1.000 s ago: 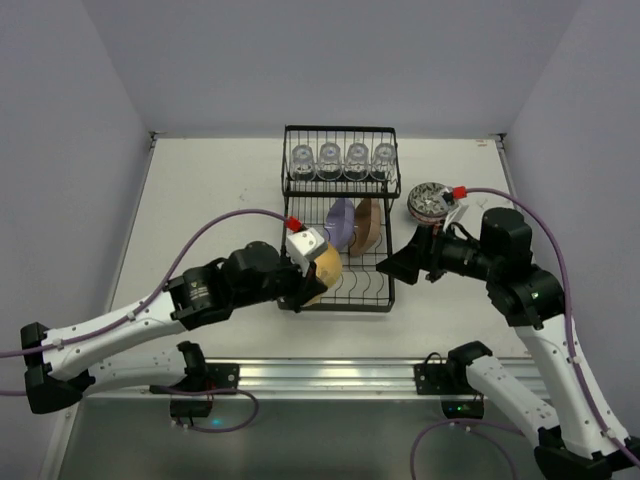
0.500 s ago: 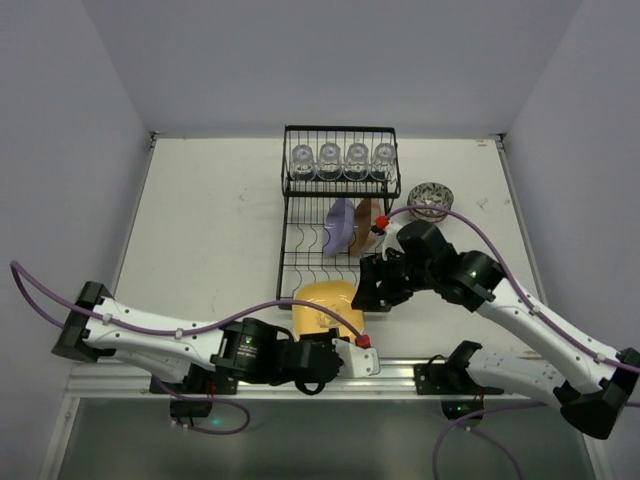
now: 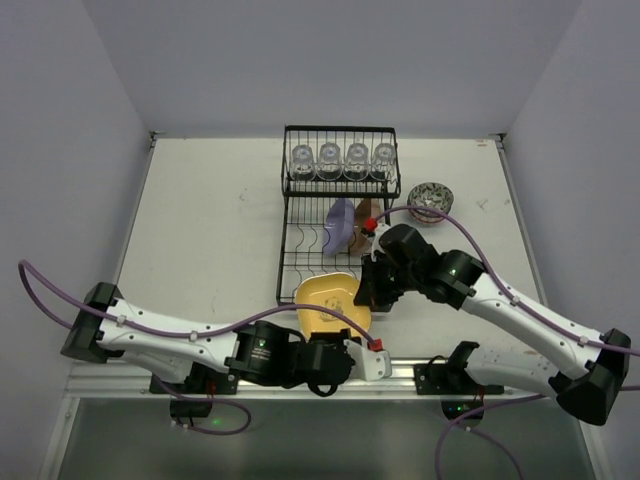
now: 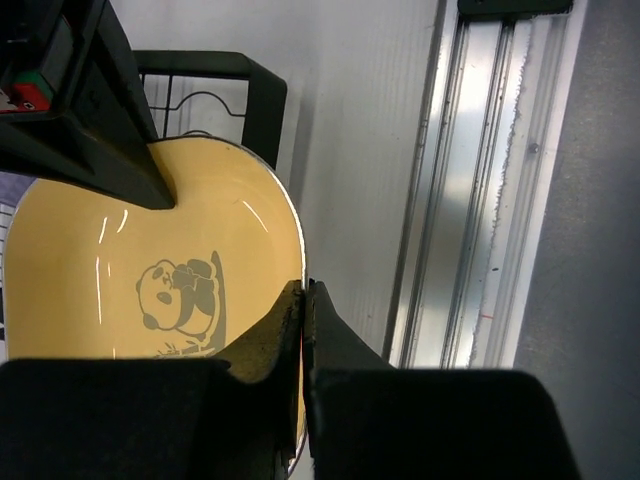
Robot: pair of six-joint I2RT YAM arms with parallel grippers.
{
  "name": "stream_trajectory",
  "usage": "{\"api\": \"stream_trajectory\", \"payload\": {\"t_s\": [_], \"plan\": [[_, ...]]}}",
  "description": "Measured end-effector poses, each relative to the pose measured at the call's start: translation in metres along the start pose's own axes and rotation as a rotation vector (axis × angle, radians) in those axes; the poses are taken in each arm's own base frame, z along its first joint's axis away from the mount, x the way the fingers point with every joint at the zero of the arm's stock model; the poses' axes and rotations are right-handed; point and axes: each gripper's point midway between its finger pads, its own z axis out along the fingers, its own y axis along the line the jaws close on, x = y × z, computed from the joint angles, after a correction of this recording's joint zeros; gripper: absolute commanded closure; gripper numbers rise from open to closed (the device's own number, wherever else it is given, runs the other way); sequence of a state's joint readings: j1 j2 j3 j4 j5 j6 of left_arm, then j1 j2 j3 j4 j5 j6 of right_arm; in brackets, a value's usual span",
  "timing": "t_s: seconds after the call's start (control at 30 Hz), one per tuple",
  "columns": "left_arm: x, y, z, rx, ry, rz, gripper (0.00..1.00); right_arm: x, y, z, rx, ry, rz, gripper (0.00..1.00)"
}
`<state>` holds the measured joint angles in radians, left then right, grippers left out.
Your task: Unload the mixed dishes from the dish rack
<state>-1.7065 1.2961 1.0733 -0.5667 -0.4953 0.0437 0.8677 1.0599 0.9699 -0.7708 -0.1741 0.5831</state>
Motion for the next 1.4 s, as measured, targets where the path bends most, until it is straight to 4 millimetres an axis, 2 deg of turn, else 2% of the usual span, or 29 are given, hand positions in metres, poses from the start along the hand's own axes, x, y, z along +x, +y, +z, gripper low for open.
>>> {"api": "stream_trajectory", "payload": {"t_s": [0.17,0.2,0.3,0.43,0.53,0.67,0.8,0.87,0.93,1.03,1.2,1.4], "plan": [[0.005,0.006,0.004,-0.028,0.003,0.0,0.23,-0.004,-0.005,0.001,0.028,-0.024,0.001,1.0],[0.007,0.011,0.004,-0.038,0.006,-0.009,0.0,-0.002,-0.009,0.001,0.041,-0.024,0.0,1.0],[0.01,0.033,0.003,-0.089,0.007,-0.067,0.0,-0.001,-0.021,0.001,0.075,-0.027,0.017,1.0],[0.013,0.072,-0.006,-0.181,-0.007,-0.155,0.0,-0.02,-0.044,-0.009,0.104,-0.118,0.1,1.0],[0.018,0.112,-0.023,-0.299,-0.031,-0.253,0.0,-0.026,-0.058,-0.018,0.135,-0.16,0.125,1.0],[0.031,0.171,-0.057,-0.478,-0.08,-0.434,0.0,-0.031,-0.079,-0.025,0.192,-0.187,0.164,1.0],[0.058,0.232,-0.083,-0.666,-0.084,-0.634,0.0,-0.038,-0.123,-0.04,0.291,-0.251,0.277,1.0],[0.08,0.26,-0.09,-0.747,-0.07,-0.745,0.0,-0.042,-0.148,-0.047,0.352,-0.28,0.343,1.0],[0.105,0.279,-0.092,-0.802,-0.037,-0.833,0.0,-0.044,-0.165,-0.052,0.399,-0.292,0.377,1.0],[0.123,0.288,-0.082,-0.799,-0.006,-0.914,0.0,-0.044,-0.188,-0.055,0.475,-0.291,0.424,1.0],[0.125,0.283,-0.069,-0.741,-0.002,-0.958,0.0,-0.047,-0.232,-0.072,0.561,-0.441,0.601,1.0],[0.12,0.28,-0.067,-0.702,-0.028,-0.976,0.0,-0.02,-0.252,-0.066,0.579,-0.662,0.876,1.0]]}}
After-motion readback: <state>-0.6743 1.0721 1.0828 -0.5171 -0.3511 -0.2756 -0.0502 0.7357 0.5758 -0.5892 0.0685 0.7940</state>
